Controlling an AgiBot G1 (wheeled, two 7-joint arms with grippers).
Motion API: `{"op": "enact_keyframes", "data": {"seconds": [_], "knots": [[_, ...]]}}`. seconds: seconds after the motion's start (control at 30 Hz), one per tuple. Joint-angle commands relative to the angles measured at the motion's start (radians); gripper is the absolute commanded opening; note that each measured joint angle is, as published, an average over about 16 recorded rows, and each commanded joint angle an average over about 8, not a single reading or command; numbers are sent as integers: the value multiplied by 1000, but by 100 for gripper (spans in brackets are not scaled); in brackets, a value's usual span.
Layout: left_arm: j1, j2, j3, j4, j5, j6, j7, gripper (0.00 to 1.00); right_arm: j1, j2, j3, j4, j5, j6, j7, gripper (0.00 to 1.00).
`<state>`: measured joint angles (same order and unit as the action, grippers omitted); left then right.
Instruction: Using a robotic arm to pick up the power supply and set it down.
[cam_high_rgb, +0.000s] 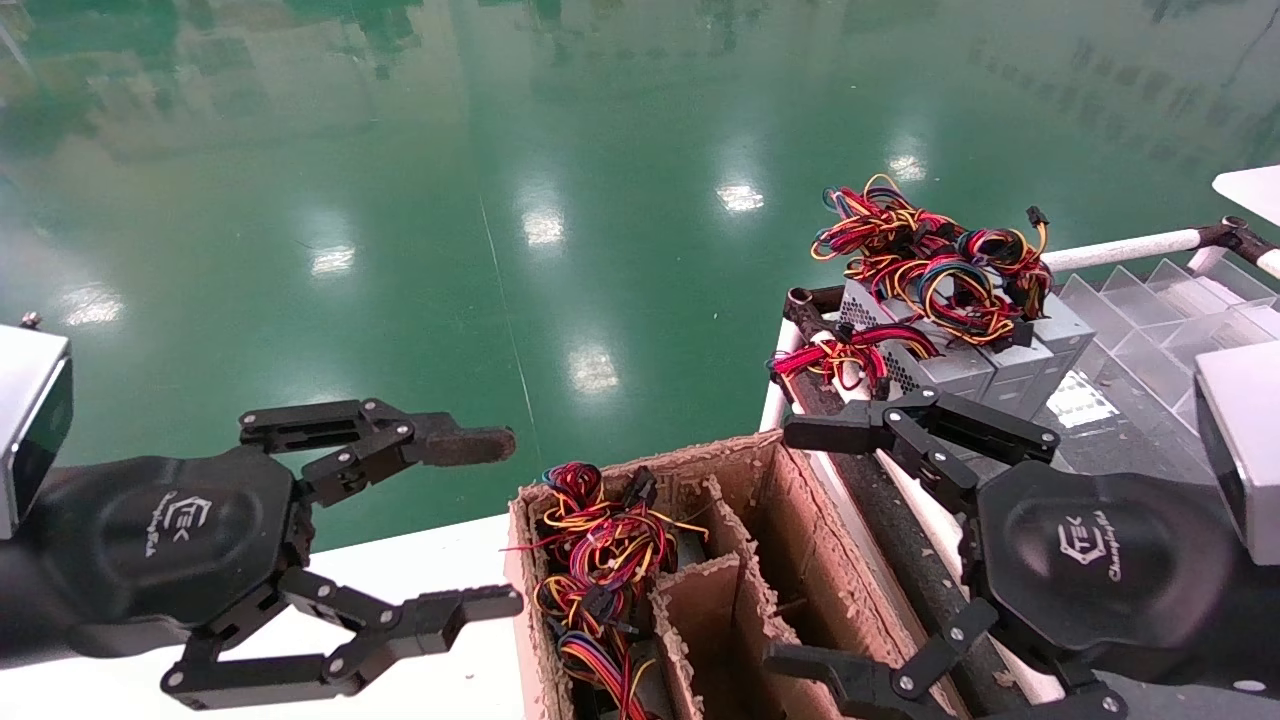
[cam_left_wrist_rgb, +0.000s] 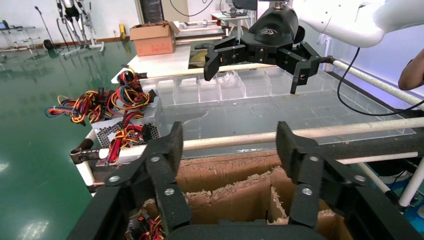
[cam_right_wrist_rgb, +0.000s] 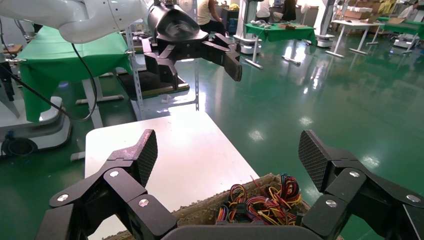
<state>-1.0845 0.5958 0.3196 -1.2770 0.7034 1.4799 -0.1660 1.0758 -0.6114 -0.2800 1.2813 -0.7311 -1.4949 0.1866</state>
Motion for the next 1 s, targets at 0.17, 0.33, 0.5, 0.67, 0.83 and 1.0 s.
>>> {"op": "enact_keyframes", "data": {"seconds": [0.17, 0.33, 0.5, 0.67, 0.83, 1.0], "knots": [[0, 0, 0, 0, 0, 0, 0, 0, 0, 0, 0, 0, 0, 0, 0, 100], [0, 0, 0, 0, 0, 0, 0, 0, 0, 0, 0, 0, 0, 0, 0, 100], [0, 0, 0, 0, 0, 0, 0, 0, 0, 0, 0, 0, 0, 0, 0, 100], [0, 0, 0, 0, 0, 0, 0, 0, 0, 0, 0, 0, 0, 0, 0, 100], [0, 0, 0, 0, 0, 0, 0, 0, 0, 0, 0, 0, 0, 0, 0, 100], [0, 0, 0, 0, 0, 0, 0, 36, 0, 0, 0, 0, 0, 0, 0, 100]]}}
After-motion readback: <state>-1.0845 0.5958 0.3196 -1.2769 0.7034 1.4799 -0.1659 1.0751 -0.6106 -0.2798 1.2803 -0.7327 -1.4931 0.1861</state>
